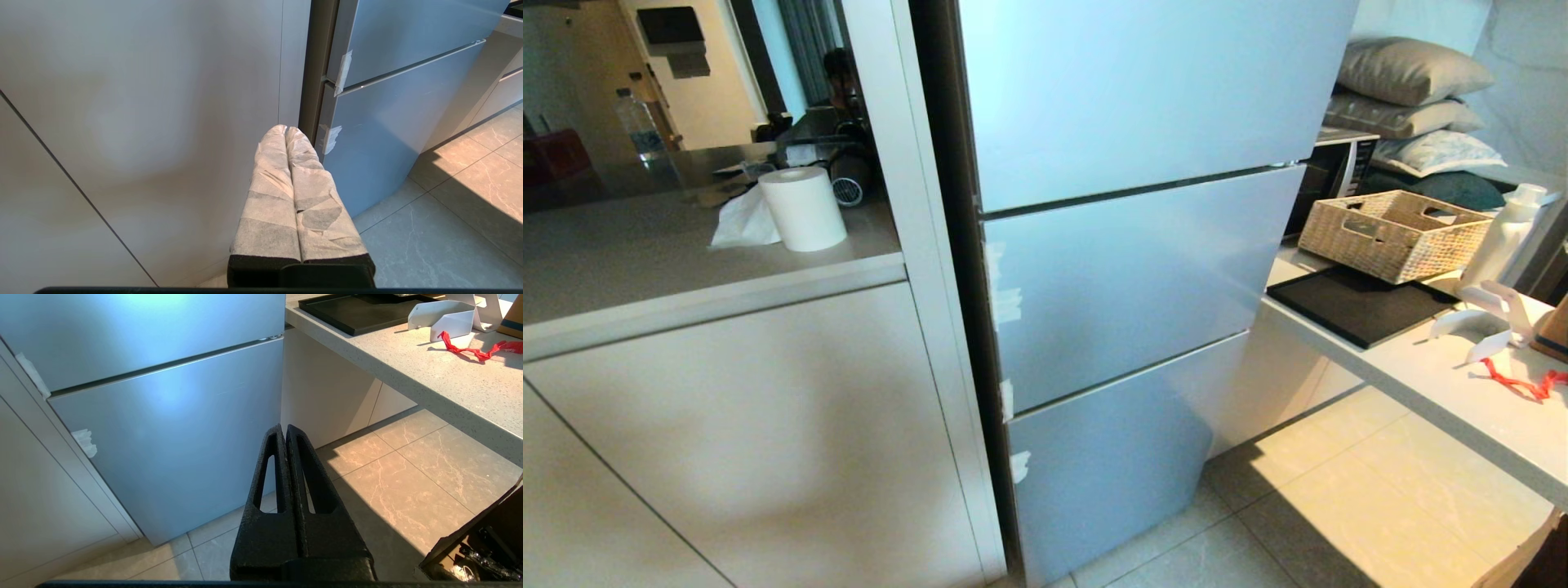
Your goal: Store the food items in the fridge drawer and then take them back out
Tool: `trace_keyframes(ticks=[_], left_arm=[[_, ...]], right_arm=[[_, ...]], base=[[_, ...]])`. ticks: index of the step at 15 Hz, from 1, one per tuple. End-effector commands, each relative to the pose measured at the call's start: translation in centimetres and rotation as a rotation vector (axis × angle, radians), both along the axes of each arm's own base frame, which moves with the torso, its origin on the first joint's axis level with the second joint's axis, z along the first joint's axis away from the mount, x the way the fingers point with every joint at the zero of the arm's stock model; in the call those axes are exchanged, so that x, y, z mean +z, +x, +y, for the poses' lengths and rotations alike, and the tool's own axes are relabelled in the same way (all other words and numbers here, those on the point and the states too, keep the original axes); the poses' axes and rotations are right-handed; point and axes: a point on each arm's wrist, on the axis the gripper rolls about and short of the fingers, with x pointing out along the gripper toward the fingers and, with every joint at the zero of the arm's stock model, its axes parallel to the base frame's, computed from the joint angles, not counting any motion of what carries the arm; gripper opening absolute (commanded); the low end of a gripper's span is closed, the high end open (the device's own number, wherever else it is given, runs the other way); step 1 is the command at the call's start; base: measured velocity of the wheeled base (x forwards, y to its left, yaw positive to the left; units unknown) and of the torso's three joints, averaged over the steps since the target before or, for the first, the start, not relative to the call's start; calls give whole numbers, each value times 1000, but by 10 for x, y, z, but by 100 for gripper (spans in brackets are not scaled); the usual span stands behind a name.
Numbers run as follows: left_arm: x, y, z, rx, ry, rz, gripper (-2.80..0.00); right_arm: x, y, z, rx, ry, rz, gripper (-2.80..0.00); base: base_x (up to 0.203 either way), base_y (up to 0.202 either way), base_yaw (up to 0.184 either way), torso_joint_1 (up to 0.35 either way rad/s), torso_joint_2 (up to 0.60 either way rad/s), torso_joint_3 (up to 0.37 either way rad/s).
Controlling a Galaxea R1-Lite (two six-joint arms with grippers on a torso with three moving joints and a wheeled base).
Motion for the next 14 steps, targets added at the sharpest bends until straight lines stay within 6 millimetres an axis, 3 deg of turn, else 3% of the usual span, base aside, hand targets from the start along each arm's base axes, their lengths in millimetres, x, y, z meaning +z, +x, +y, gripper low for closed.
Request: trace_keyframes(ticks=[1,9,12,14], left_arm=[[0,0,0,0,0,1,-280],[1,0,0,-3,24,-9,-280],[9,-3,0,-17,21,-32,-280],[35,-11,-1,-26,14,-115,-280]], right_arm=[[0,0,0,0,1,2,-280],[0,0,0,0,1,2,-280],[0,0,0,0,1,2,-280],[0,0,0,0,1,2,-280]], base=[[0,0,0,0,0,0],[0,0,0,0,0,0],[0,0,0,0,0,0],[0,0,0,0,0,0]])
